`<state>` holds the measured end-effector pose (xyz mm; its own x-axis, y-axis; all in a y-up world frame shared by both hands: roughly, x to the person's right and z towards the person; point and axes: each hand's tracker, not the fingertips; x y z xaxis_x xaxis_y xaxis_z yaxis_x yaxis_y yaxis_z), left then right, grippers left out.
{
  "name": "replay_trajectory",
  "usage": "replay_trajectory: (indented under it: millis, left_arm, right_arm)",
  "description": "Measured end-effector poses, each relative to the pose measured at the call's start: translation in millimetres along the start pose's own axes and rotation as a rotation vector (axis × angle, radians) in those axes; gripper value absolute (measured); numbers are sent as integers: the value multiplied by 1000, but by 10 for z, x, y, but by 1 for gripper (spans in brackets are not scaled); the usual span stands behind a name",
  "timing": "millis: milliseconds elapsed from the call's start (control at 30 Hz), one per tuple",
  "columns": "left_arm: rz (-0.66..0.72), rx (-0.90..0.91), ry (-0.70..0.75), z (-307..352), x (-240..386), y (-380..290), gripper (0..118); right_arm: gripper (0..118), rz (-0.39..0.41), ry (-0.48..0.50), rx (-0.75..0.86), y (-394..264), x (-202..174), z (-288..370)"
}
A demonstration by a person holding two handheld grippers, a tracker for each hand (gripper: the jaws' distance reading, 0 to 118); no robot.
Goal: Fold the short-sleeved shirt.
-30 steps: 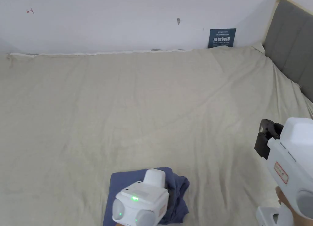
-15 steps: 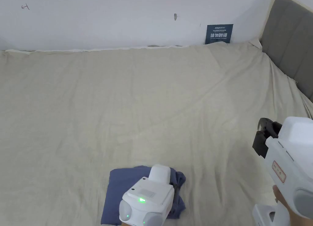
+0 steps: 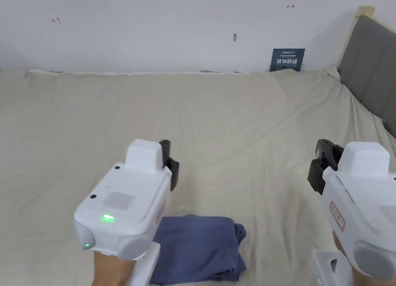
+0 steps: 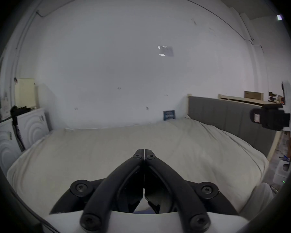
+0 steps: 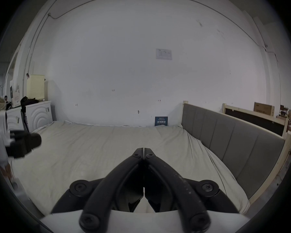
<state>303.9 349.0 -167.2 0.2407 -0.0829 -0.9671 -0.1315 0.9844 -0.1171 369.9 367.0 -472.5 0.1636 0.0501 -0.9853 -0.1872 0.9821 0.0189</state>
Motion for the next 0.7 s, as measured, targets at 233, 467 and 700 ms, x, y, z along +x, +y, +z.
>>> replay_trajectory:
  millis: [233,467,700]
  left_arm:
    - [26,51,137,92,-614,17,0]
    - [83,59,212,172,-932,-2,0]
    - [68,55,223,169,-968,-32,0]
  right_arm:
    - [2,56,-1,49,45,-117,32]
    - [2,75,36,46,62,-420,26]
    - [2,77,64,18,-51,-585,-86]
